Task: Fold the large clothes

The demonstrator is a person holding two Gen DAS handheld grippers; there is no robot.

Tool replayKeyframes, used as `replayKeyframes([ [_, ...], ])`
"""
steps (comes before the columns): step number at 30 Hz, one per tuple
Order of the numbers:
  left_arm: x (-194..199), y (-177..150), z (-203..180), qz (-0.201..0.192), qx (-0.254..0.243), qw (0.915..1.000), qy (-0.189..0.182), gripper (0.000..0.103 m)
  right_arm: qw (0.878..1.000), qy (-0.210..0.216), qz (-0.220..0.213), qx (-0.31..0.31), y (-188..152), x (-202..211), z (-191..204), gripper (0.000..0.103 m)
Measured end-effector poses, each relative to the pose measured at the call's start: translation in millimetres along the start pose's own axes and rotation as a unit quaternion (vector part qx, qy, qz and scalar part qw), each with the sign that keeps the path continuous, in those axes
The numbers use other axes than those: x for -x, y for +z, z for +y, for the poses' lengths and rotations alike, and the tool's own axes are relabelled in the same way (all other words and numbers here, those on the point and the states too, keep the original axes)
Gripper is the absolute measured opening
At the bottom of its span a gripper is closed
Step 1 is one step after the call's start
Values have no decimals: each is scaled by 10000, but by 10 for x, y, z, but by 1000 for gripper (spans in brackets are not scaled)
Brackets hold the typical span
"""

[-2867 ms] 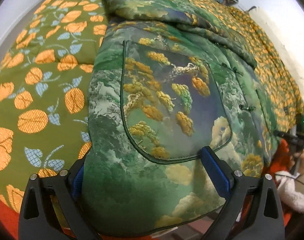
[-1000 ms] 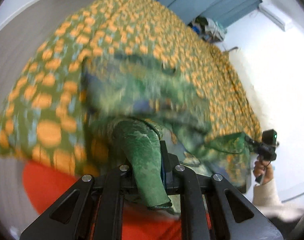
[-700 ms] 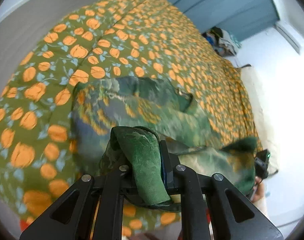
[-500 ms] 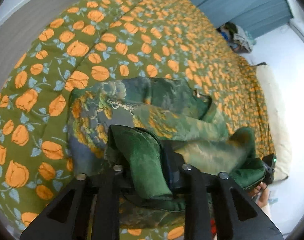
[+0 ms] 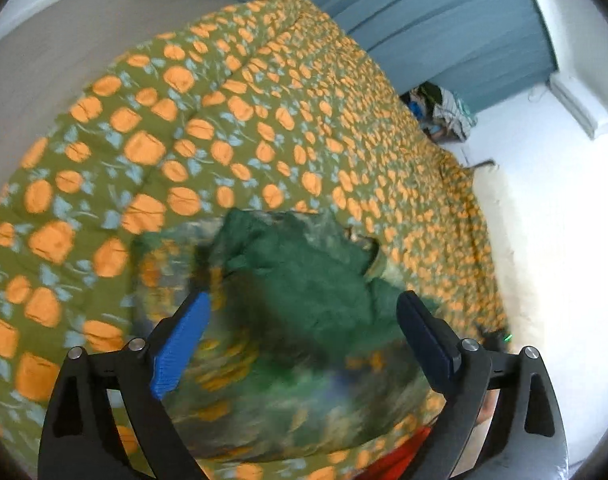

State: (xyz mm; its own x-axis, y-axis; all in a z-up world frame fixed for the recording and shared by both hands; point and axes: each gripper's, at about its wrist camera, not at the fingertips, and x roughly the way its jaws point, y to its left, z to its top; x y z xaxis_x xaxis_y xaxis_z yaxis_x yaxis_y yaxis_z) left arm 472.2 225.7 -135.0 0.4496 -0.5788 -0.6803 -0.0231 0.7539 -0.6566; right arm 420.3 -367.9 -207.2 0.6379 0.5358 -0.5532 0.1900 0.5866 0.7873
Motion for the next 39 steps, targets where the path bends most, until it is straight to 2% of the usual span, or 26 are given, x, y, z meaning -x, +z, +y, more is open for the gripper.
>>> replayKeyframes([
  [2,40,-109,79,175,-403,9990,55,96,9960,-502,107,733,-41,45,152,74],
  [4,-33,-226,123,433,-724,9964,125,97,9851,-944,341,1393,-127,7,261,74],
  [6,-238,-335,103,666,-956,9924,391,96,9626,-1480,711,2154,-288,-175,388,74],
  [8,-507,-343,-4,744,-1214,9874,696,95,9457,-1820,880,2544,-382,-345,441,74],
  [9,-622,-326,-62,705,-1293,9861,766,90,9355,-2086,879,2714,-417,-468,473,74],
  [11,-852,-238,-160,648,-1306,9849,934,89,9237,-2389,813,2883,-430,-628,492,74],
  [12,-941,-194,-182,599,-1290,9839,1081,84,9174,-2642,727,2886,-416,-725,491,74],
  [13,-1017,-164,-191,570,-1260,9827,1235,77,9178,-2725,713,2797,-401,-768,483,74],
  [14,-1100,-134,-180,605,-1212,9805,1424,51,9190,-2749,711,2737,-386,-769,466,70],
  [15,-1151,-120,-151,649,-1150,9780,1617,15,9165,-2840,687,2731,-382,-775,484,49],
  [16,-1166,-114,-112,668,-1063,9767,1742,12,9096,-2991,652,2810,-384,-772,518,34],
  [17,-1111,-116,-71,570,-934,9795,1689,10,9034,-3114,581,2890,-388,-737,556,16],
  [24,-531,-31,-185,-408,-818,9837,1547,7,8909,-2946,-316,3443,-359,-380,1113,13],
  [27,-447,104,-296,-809,-890,9795,1615,7,8821,-2801,-748,3711,-241,-355,1374,13],
  [29,-532,174,-311,-972,-919,9744,1809,7,8834,-2736,-795,3721,-135,-486,1434,13],
  [31,-710,199,-230,-980,-898,9688,2091,7,8794,-2875,-719,3725,-67,-690,1359,13],
  [33,-945,180,-32,-846,-690,9657,2357,7,8703,-3241,-469,3678,-24,-1003,1105,13],
  [36,-1215,91,252,-695,-440,9635,2549,7,8784,-3523,-167,3224,-10,-1220,653,13],
  [39,-1363,0,377,-653,-414,9630,2582,8,8939,-3504,24,2794,-17,-1308,249,13],
])
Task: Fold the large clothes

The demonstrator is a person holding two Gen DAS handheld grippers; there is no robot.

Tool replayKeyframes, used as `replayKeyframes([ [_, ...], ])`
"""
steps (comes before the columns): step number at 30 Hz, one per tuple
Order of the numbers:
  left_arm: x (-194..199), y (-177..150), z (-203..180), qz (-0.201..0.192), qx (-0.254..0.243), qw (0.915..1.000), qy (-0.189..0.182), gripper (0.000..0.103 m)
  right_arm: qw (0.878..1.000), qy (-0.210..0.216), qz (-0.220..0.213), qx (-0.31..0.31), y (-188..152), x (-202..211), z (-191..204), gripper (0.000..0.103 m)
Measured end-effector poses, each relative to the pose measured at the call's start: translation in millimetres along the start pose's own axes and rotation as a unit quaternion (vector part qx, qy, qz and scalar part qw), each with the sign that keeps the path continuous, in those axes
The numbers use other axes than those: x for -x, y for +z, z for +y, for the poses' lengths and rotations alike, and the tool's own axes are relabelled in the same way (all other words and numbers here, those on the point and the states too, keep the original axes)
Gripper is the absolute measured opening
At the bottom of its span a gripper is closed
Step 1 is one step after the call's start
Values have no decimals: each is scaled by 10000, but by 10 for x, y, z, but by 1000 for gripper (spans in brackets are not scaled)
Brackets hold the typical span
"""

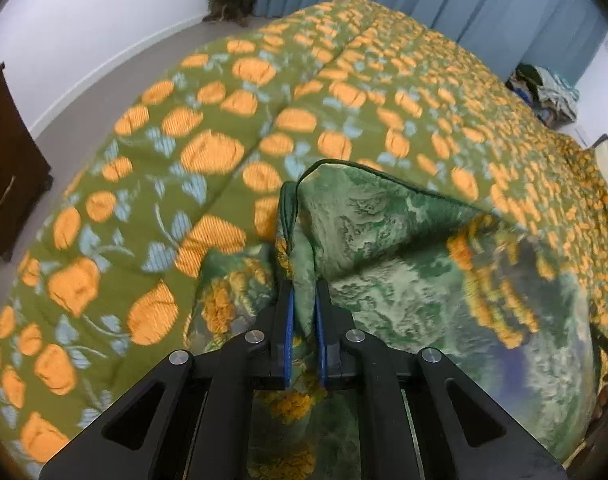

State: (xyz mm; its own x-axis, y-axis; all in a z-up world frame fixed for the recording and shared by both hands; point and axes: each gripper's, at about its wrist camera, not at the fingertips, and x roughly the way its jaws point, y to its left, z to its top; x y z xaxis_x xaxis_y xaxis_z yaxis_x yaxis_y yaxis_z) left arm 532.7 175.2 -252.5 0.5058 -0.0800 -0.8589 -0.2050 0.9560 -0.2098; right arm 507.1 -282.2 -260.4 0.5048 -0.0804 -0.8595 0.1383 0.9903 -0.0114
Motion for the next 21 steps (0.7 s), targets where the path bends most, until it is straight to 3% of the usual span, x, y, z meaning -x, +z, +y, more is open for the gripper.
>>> replayKeyframes([
  [5,-209,-108,-11,-122,-201,9996,152,14,9999,31,118,59,-144,-261,16,15],
  [10,-293,-186,-65,-399,-378,9981,264,16,9998,161,-30,-80,-235,-478,-16,18],
  [21,-289,-209,20,-625,-211,9978,-35,17,9986,372,-202,-305,-273,-515,-81,18],
])
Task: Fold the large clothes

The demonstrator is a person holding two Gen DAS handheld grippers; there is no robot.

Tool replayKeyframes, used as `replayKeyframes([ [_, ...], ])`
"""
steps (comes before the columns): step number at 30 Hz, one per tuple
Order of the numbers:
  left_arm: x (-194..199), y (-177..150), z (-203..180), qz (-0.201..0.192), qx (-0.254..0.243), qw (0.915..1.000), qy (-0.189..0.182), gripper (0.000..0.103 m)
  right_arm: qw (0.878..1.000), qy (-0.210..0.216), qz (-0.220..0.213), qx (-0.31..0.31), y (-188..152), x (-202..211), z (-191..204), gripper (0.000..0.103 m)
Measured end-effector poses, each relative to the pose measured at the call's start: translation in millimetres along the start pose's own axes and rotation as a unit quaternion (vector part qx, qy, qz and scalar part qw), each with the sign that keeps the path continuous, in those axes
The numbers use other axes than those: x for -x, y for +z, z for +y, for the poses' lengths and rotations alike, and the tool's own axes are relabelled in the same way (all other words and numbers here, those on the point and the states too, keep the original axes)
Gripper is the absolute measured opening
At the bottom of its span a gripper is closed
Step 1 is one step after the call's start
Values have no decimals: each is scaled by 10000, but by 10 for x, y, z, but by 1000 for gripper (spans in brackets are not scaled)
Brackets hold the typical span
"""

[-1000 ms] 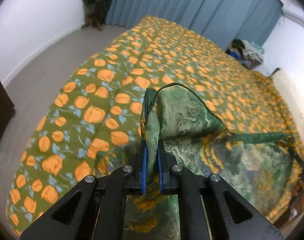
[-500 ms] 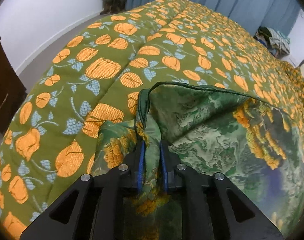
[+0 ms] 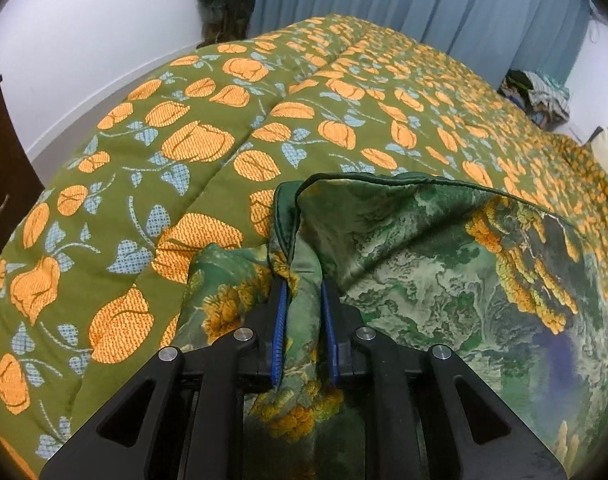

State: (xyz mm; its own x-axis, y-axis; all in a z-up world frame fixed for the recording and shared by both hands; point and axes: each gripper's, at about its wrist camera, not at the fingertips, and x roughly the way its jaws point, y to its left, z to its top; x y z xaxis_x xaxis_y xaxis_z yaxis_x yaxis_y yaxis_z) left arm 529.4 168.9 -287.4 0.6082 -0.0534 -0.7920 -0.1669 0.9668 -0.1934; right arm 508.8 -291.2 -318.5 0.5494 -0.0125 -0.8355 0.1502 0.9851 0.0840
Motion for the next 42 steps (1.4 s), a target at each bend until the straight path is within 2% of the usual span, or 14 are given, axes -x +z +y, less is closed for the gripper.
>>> replayKeyframes([
  [5,171,32,72,79,177,9997,-173,29,9998,142,-47,-111,16,53,-63,20],
  [7,246,93,131,205,359,9986,-320,50,9993,273,-23,-269,56,131,-149,22],
  [8,332,131,167,244,449,9978,-421,70,9987,324,5,-400,98,200,-213,29],
  [9,421,164,184,209,485,9976,-440,79,9981,336,13,-516,142,275,-269,42],
  [11,670,222,185,8,417,9984,-373,80,9973,290,-93,-669,218,472,-371,64],
  [15,1135,269,-21,-368,-135,9985,-395,81,9976,60,-479,-496,290,949,-432,65],
  [17,1334,227,-295,-564,-687,9947,-524,87,9976,54,-629,-272,251,1168,-367,65],
  [21,1363,94,-681,-473,-1236,9873,-877,93,9963,507,-651,221,33,1419,-99,65],
  [24,1193,32,-890,-419,-1453,9854,-779,93,9935,843,-458,609,-138,1384,172,65],
  [28,788,66,-906,-381,-1529,9870,-316,93,9920,793,-256,946,-351,1150,403,65],
  [30,504,100,-673,-156,-1109,9937,25,93,9944,729,-208,736,-402,983,363,65],
  [34,292,103,-231,-3,-323,9995,-61,91,9954,834,-299,366,-423,800,206,65],
  [37,377,119,-216,78,-296,9995,-46,91,9958,799,-262,361,-412,782,222,65],
  [42,959,66,-485,-274,-1027,9932,-483,93,9956,641,-540,414,-432,1146,292,65],
])
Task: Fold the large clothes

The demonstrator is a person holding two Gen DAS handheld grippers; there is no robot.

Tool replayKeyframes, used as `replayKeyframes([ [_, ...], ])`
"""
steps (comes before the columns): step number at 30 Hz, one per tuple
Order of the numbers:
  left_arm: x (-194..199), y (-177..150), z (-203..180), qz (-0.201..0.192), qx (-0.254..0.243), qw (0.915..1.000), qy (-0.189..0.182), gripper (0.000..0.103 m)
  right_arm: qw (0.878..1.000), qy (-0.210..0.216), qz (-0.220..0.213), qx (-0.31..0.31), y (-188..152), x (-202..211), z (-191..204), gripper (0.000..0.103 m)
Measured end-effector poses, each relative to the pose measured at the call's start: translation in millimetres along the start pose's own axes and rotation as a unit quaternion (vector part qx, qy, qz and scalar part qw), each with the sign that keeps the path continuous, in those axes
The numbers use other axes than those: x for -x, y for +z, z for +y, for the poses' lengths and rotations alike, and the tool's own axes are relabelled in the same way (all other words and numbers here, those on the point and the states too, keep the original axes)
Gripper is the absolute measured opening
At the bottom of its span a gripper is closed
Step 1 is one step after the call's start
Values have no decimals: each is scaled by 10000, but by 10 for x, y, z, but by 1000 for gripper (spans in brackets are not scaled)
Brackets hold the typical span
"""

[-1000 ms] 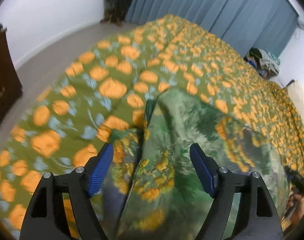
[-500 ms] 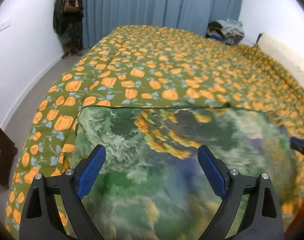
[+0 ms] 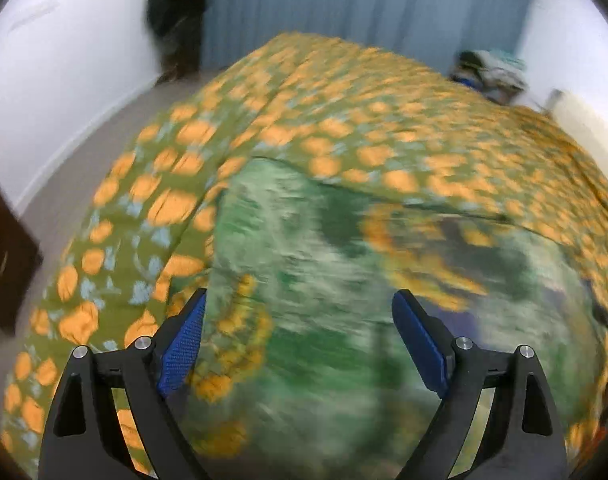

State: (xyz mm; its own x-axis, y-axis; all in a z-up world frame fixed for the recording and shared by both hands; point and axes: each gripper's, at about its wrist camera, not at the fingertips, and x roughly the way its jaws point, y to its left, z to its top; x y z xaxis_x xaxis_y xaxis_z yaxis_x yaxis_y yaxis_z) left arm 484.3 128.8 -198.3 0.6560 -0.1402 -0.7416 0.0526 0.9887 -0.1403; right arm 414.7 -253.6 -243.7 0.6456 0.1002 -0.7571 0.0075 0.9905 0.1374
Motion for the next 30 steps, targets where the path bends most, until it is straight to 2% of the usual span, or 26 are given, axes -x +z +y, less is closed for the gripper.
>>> replayKeyframes([
  [4,353,40,-477,-240,-386,9967,-671,101,9993,225,-237,-171,-48,284,18,65],
  [6,346,102,-757,-40,-714,9927,-973,101,9987,349,-252,-268,-92,397,39,65],
  [8,313,187,-991,74,-985,9925,-716,100,9984,412,-240,-296,-116,459,65,65],
  [10,310,223,-1052,7,-909,9944,-533,100,9984,468,-220,-215,-141,524,100,65],
  [13,222,234,-1028,247,-727,9944,-726,100,9987,442,-258,-61,-219,610,143,65],
  [16,63,226,-1266,413,-1212,9891,-723,100,9983,467,-308,-151,-282,635,136,65],
  [19,-167,277,-1522,477,-1571,9846,-596,100,9971,557,-362,-367,-313,636,134,65],
  [23,-698,467,-1617,741,-1351,9871,-428,100,9957,740,-390,-409,-350,695,220,65],
  [25,-907,430,-1629,1073,-1370,9840,-388,100,9955,805,-397,-316,-387,735,266,65],
  [26,-1031,345,-1651,1321,-1483,9796,-303,100,9956,814,-382,-273,-406,742,276,65],
  [30,-872,138,-1670,1180,-1800,9760,-330,100,9965,722,-293,-297,-499,736,238,65],
])
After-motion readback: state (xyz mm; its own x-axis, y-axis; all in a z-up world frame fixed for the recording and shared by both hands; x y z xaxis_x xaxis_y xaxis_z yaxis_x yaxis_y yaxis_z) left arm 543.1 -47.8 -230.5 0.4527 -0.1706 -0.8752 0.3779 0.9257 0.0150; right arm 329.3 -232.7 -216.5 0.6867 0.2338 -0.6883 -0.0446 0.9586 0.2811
